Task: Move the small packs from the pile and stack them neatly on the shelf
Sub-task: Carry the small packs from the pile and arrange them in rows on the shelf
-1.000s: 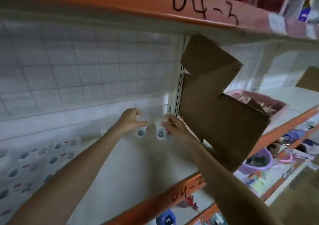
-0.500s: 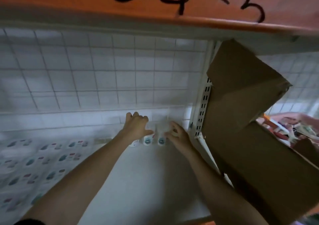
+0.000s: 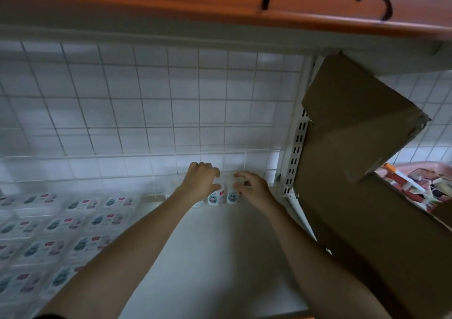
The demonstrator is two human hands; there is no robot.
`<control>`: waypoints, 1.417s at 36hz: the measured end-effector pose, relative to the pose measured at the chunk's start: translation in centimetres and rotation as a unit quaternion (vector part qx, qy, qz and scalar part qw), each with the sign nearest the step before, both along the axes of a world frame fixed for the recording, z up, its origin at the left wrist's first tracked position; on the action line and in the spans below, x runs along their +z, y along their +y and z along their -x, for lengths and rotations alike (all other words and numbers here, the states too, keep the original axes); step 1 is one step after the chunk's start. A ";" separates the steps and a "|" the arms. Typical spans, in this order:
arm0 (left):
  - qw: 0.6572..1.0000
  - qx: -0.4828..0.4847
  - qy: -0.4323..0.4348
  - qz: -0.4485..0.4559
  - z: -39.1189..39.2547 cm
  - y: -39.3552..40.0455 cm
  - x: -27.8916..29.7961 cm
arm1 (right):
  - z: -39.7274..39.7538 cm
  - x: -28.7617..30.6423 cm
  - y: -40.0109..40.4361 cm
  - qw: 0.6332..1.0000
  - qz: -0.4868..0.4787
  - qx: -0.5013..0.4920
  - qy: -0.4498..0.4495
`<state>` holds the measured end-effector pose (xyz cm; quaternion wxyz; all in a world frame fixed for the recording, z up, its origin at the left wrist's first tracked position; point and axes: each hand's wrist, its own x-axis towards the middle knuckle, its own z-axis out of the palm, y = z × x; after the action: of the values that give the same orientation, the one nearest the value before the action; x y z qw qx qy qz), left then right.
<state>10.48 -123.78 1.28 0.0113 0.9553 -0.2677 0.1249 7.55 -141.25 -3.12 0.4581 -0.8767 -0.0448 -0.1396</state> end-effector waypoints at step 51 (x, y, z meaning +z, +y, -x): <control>0.987 -0.029 -0.126 0.099 18.3 9.6 -3.7 | 20.9 0.0 9.1 0.964 0.254 -0.015 -0.070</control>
<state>-7.83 -114.14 -2.45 0.0754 0.9179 -0.2810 0.2699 -13.33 -132.14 -3.07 0.2138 -0.9528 -0.0979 -0.1919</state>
